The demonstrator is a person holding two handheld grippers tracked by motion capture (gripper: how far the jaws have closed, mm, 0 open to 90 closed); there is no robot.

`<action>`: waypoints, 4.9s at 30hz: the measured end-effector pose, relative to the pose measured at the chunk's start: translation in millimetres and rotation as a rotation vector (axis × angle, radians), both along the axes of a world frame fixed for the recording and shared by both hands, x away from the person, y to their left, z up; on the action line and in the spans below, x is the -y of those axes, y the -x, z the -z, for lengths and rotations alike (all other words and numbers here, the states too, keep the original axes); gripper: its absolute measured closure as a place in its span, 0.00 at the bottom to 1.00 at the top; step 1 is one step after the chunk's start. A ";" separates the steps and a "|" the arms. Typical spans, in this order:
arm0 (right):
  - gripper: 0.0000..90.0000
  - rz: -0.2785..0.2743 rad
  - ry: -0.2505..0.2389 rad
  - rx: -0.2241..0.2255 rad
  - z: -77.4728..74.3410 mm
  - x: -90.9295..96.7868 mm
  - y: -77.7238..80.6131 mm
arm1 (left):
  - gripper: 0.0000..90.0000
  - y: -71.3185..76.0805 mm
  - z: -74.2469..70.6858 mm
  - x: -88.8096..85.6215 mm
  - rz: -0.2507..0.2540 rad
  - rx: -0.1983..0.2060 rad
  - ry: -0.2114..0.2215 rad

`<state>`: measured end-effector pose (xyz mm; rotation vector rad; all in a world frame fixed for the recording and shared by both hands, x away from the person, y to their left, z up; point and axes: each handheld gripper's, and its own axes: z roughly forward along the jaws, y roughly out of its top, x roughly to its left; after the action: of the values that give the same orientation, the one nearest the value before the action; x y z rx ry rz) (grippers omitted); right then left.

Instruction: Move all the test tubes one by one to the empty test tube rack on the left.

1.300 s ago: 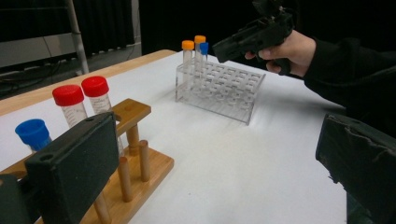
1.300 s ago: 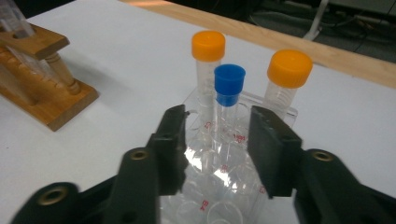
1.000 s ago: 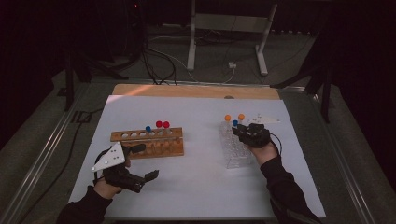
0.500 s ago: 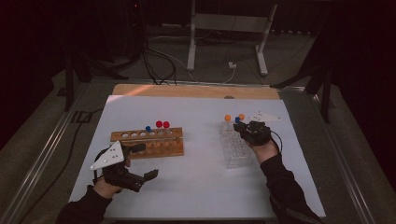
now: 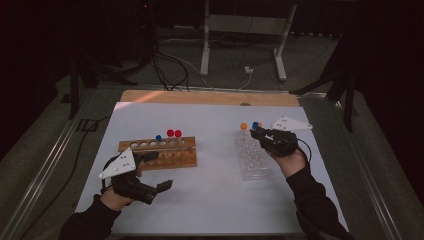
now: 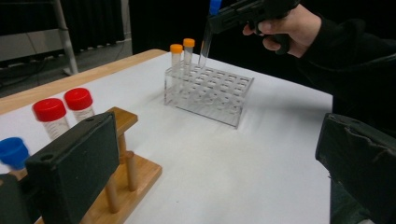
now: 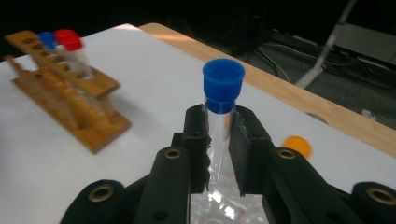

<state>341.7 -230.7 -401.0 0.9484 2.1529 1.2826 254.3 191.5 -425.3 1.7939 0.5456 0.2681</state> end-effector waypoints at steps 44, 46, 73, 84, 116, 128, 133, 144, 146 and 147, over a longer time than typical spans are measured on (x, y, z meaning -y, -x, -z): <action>0.86 -0.444 0.045 -0.088 33.7 -102.6 82.3 | 0.45 -9.7 -9.9 72.4 0.208 0.018 -0.021; 0.86 -0.445 0.043 -0.086 33.0 -103.2 83.1 | 0.48 -9.3 -7.7 75.6 0.208 0.023 -0.036; 0.70 -0.430 0.024 -0.065 28.9 -104.5 84.1 | 0.85 -10.8 -9.4 78.0 0.194 0.069 -0.092; 0.22 -0.344 -0.070 -0.026 19.5 -86.6 84.0 | 0.85 -17.4 -32.8 41.4 0.098 0.105 -0.090; 0.02 -0.401 -0.082 0.023 17.4 -79.5 83.7 | 0.85 -66.9 -39.4 -50.0 -0.248 0.096 -0.129; 0.02 -0.390 -0.076 0.018 19.2 -78.8 82.6 | 0.85 -83.9 -25.3 -53.7 -0.284 0.072 -0.103; 0.02 -0.390 -0.075 0.012 19.6 -78.1 82.4 | 0.85 -87.6 -17.1 -51.3 -0.293 0.059 -0.113; 0.02 -0.387 -0.070 0.009 20.4 -77.4 82.2 | 0.85 -89.9 9.1 -47.9 -0.292 -0.001 -0.119; 0.02 -0.387 -0.069 0.009 20.2 -77.5 82.4 | 0.85 -90.1 12.9 -46.9 -0.295 -0.005 -0.120; 0.02 -0.388 -0.071 0.008 20.1 -77.4 82.4 | 0.85 -90.3 14.6 -46.3 -0.294 -0.009 -0.122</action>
<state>259.3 -153.3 -421.0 0.5637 2.3768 1.5433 344.6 237.8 -439.9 1.8301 0.8155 0.5039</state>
